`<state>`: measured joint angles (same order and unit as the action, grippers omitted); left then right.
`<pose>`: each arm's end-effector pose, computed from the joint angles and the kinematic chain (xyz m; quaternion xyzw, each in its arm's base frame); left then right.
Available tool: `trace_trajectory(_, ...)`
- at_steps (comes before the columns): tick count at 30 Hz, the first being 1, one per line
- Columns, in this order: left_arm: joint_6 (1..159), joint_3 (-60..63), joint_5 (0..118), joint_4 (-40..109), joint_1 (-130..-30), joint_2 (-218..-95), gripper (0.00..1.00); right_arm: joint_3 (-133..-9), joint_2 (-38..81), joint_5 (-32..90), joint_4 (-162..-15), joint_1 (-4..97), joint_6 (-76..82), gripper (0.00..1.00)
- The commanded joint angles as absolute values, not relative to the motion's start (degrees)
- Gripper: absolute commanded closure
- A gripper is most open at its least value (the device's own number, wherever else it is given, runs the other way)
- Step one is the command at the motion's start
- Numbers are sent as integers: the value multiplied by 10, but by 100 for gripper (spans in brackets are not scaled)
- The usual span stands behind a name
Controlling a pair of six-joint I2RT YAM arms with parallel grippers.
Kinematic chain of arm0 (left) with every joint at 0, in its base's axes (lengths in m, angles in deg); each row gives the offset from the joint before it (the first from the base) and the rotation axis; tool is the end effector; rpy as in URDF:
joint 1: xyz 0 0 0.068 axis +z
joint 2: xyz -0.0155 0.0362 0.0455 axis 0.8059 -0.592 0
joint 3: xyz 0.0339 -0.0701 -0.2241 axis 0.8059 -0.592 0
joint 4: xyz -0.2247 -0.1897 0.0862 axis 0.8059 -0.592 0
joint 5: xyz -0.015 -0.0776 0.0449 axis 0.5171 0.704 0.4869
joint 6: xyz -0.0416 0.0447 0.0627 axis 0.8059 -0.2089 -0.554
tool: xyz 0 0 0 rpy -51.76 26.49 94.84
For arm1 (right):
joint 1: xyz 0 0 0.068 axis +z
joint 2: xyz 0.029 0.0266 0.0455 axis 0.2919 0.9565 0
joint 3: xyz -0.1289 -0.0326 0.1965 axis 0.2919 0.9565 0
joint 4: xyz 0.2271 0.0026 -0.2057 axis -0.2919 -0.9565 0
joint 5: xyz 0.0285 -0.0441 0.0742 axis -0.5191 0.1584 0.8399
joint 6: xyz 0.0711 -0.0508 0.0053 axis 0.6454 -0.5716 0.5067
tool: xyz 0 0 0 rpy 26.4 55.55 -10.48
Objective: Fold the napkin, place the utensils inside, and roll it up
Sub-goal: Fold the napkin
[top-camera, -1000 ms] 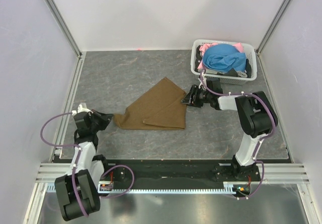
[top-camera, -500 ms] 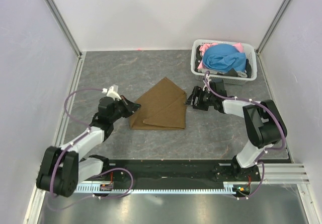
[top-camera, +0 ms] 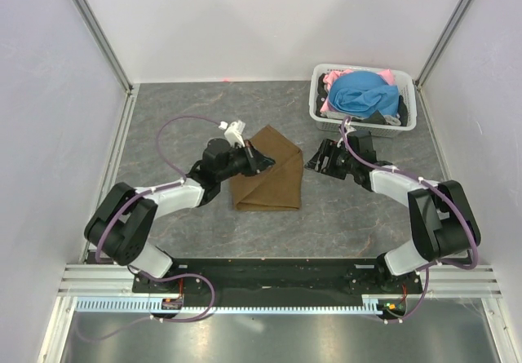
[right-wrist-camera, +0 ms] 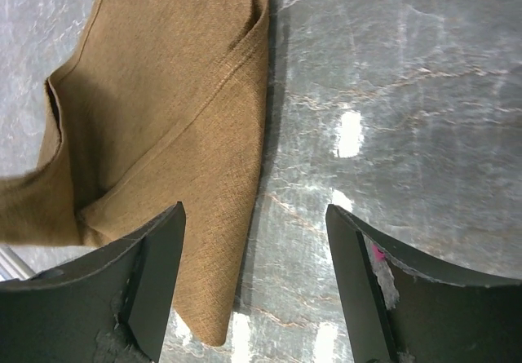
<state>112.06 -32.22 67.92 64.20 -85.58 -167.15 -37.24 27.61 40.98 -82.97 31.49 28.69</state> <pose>0.3183 -0.2251 0.1231 0.0074 0.7949 -0.4598 0.3958 0.3514 0.1184 0.0784 0.0689 0.8946 0.3094 0.3151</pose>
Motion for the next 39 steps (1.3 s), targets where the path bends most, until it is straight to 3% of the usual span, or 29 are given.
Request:
trace_trajectory(1,1090,-288,708,683,-882,-1702,98,-360,248,390,-833,309,289,22)
trace_trajectory(10,1042,-265,738,657,-930,-1765,98,-356,236,384,-833,306,295,22)
trace_trajectory(39,946,-239,642,578,-1020,-1810,98,-343,234,405,-817,306,316,21)
